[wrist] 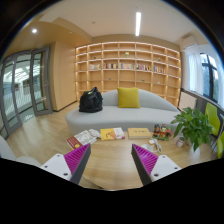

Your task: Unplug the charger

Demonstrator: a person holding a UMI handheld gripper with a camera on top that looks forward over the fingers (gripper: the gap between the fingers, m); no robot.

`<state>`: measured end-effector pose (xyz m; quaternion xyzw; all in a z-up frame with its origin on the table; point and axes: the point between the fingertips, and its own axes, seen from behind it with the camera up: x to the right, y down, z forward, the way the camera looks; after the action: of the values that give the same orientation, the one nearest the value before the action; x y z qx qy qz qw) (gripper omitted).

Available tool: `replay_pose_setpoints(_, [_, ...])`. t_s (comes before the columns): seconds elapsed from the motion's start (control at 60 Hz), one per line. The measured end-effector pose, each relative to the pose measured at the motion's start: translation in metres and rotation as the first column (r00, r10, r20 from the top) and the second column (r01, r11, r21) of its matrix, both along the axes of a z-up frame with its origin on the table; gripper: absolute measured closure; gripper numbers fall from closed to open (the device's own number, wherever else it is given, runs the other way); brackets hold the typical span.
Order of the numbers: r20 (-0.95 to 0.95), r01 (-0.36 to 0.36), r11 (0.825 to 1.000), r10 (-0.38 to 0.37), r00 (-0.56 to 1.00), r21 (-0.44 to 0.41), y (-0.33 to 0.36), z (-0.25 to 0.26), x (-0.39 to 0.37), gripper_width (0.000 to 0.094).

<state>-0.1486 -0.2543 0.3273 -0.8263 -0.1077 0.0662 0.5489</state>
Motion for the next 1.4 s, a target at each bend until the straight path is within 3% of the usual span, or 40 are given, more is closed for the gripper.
replay_pose_setpoints(0.2, [0.021,0.024,0.997,-0.023,1.000,-0.067,0.011,-0.039,0.020,0.0079])
replay_pose_setpoints(0.433, [0.095,0.118,0.980,-0.104,0.990,-0.160,0.061,-0.158,0.095,0.0080])
replay_pose_setpoints(0.617, [0.113,0.209,0.970,-0.196,0.974,-0.123,0.144,-0.220,0.161,0.0077])
replay_pose_setpoints(0.933, [0.056,0.296,0.954,-0.294,0.954,-0.039,0.298,-0.260,0.214,0.0109])
replay_pose_setpoints(1.017, [0.046,0.295,0.954,-0.293,0.955,-0.045,0.323,-0.269,0.214,0.0195])
replay_pose_setpoints(1.15, [0.045,0.300,0.953,-0.299,0.953,-0.040,0.349,-0.281,0.213,0.0492])
replay_pose_setpoints(1.25, [0.047,0.317,0.948,-0.316,0.948,-0.027,0.350,-0.280,0.212,0.0517])
replay_pose_setpoints(1.4, [0.059,0.311,0.950,-0.309,0.949,-0.031,0.351,-0.279,0.212,0.0641])
